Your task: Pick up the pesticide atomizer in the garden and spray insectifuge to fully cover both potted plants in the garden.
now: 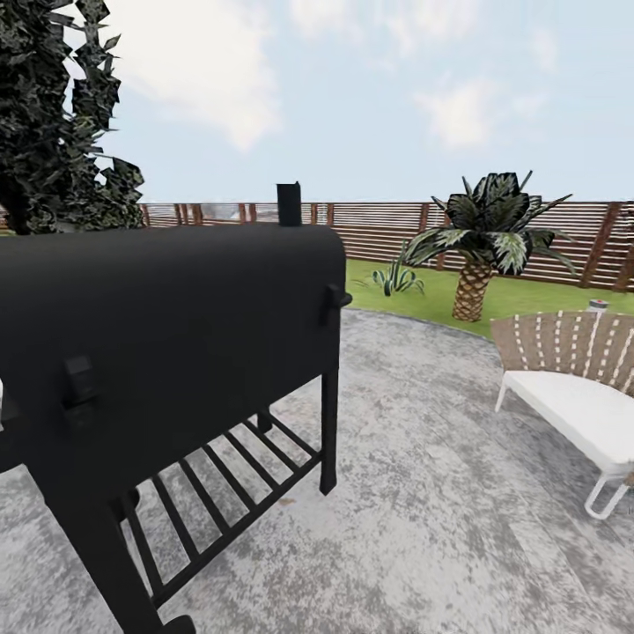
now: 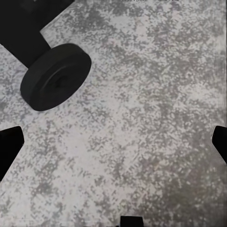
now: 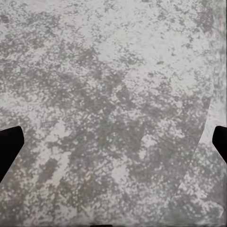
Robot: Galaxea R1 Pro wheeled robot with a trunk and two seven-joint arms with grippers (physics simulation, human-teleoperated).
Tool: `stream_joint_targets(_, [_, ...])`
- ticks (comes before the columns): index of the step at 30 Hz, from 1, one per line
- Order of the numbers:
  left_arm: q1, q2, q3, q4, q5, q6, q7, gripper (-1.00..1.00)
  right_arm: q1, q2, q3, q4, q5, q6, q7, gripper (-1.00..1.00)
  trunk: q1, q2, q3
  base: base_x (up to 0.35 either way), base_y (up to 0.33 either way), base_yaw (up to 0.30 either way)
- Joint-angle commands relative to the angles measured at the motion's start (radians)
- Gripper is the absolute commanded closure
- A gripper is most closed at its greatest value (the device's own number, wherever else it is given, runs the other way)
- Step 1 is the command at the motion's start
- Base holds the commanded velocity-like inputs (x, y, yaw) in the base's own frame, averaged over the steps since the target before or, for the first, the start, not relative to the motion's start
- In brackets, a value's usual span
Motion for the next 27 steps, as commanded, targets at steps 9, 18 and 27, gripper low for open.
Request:
stream_joint_targets(9, [0.000, 0.000, 0.000, 0.000, 0.001, -0.003, 0.001, -1.00, 0.000, 0.000, 0.000, 0.000, 0.000, -0.002, -0.001, -1.00, 0.000, 0.000, -0.001, 0.000, 0.000, -0.300])
stream_joint_targets(18, [0.000, 0.000, 0.002, 0.000, 0.001, -0.003, 0.001, -1.00, 0.000, 0.000, 0.000, 0.000, 0.000, -0.002, -0.001, -1.00, 0.000, 0.000, -0.001, 0.061, 0.000, -0.300])
stream_joint_targets(27, [0.000, 0.002, 0.002, 0.000, 0.001, -0.003, 0.001, -1.00, 0.000, 0.000, 0.000, 0.000, 0.000, -0.002, -0.001, -1.00, 0.000, 0.000, -0.001, 0.306, 0.000, -0.300])
